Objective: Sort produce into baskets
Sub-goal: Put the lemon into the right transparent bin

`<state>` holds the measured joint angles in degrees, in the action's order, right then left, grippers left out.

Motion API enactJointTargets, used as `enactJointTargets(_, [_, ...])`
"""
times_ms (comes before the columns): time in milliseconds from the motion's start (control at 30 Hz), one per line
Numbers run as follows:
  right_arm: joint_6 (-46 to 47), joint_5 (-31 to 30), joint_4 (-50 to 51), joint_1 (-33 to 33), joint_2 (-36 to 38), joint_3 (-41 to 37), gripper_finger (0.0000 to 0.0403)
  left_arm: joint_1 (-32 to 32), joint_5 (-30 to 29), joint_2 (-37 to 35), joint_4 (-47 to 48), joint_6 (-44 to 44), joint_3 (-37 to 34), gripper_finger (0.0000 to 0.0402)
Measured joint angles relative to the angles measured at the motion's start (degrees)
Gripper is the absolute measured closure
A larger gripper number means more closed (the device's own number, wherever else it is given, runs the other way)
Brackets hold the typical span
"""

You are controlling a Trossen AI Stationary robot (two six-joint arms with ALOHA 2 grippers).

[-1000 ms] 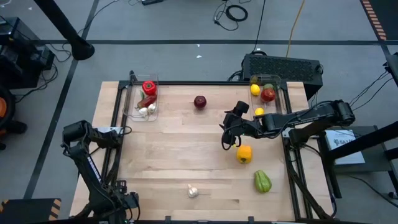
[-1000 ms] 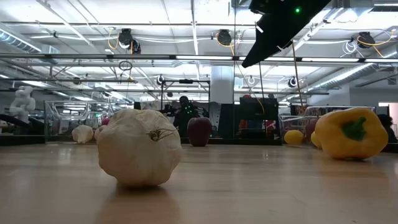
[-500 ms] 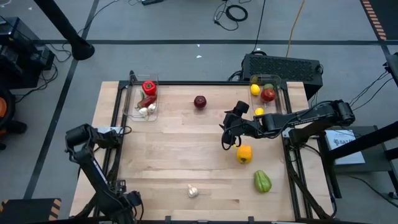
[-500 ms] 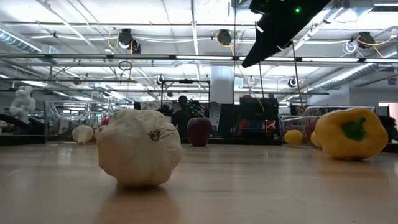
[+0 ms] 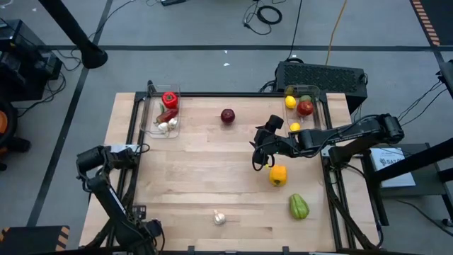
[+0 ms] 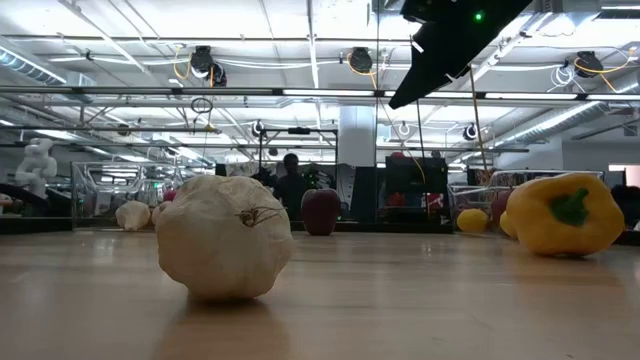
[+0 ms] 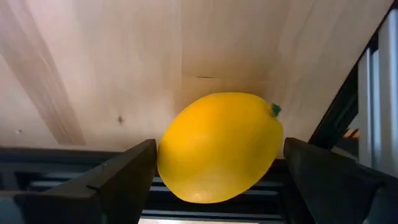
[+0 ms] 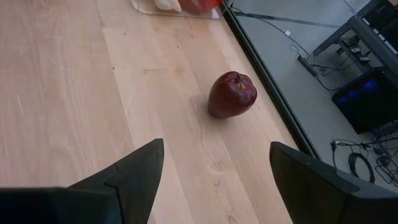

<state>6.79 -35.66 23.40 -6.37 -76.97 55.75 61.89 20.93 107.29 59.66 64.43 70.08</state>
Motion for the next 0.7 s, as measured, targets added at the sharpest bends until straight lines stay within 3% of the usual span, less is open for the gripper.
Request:
enactJointTargets(400, [-0.2, 0.0, 0.0, 0.0, 0.0, 0.0, 0.012, 1.1, -2.8, 0.2, 2.7, -9.4, 0.0, 0.0051])
enactJointTargets(700, [-0.2, 0.0, 0.0, 0.0, 0.0, 0.0, 0.012, 1.2, -3.8, 0.2, 2.6, -12.7, 0.0, 0.0116])
